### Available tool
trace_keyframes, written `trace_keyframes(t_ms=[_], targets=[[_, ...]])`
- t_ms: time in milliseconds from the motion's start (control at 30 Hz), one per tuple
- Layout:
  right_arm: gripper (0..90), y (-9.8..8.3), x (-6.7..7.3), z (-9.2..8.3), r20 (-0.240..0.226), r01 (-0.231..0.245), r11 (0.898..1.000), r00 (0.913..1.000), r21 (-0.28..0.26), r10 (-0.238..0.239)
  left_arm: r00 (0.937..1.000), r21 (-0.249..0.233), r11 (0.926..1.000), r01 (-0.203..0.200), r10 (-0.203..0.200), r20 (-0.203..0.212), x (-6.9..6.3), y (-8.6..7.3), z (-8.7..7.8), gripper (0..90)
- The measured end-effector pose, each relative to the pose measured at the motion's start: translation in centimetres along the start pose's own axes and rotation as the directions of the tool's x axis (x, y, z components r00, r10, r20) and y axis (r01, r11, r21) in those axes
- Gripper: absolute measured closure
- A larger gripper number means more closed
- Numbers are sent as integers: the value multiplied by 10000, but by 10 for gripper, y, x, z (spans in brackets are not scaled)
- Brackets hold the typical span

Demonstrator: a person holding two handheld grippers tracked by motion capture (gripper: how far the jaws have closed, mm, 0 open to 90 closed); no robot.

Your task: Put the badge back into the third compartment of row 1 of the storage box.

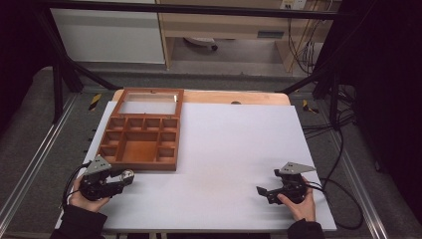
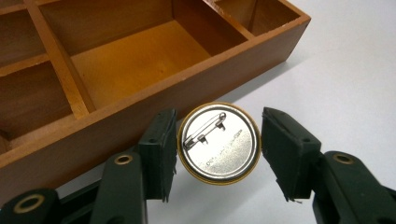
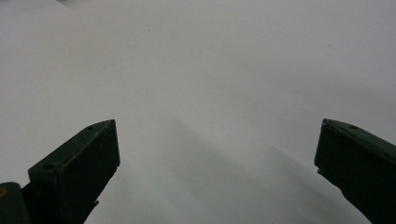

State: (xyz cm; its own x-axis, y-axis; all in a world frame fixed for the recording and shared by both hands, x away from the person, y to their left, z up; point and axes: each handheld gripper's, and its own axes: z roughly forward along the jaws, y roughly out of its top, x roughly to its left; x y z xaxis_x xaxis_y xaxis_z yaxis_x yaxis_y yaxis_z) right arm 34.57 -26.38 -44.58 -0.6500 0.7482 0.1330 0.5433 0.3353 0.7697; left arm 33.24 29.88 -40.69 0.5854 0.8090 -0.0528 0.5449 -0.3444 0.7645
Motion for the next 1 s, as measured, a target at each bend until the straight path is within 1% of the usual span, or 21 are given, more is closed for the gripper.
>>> trace_keyframes(t_ms=[200, 433, 567, 600, 800, 867, 1000], targets=[[8, 0, 0, 0, 19, -40, 10000, 10000, -7, 40, 9999, -264, 9996, 112, -112, 11, 0, 3, -3, 459], [8, 0, 0, 0, 27, -44, 10000, 10000, 14, 44, 9999, -498, 9986, 157, -155, 43, -2, 8, -5, 459], [7, 0, 0, 0, 37, -33, 10000, 10000, 10, 33, 9999, -592, 9981, 153, -152, 27, -2, 11, -6, 459], [8, 0, 0, 0, 25, -50, 10000, 10000, 37, 50, 9999, -621, 9980, 137, -139, -31, -2, 12, -6, 459], [8, 0, 0, 0, 36, -14, 10000, 10000, 19, 14, 9999, -767, 9969, 155, -152, 45, -3, 15, -8, 459], [7, 0, 0, 0, 39, -12, 10000, 10000, 22, 12, 9999, -805, 9967, 139, -142, -32, -4, 17, -8, 459], [8, 0, 0, 0, 34, -15, 10000, 10000, 28, 14, 9999, -848, 9963, 127, -128, -9, -4, 20, -8, 459]])
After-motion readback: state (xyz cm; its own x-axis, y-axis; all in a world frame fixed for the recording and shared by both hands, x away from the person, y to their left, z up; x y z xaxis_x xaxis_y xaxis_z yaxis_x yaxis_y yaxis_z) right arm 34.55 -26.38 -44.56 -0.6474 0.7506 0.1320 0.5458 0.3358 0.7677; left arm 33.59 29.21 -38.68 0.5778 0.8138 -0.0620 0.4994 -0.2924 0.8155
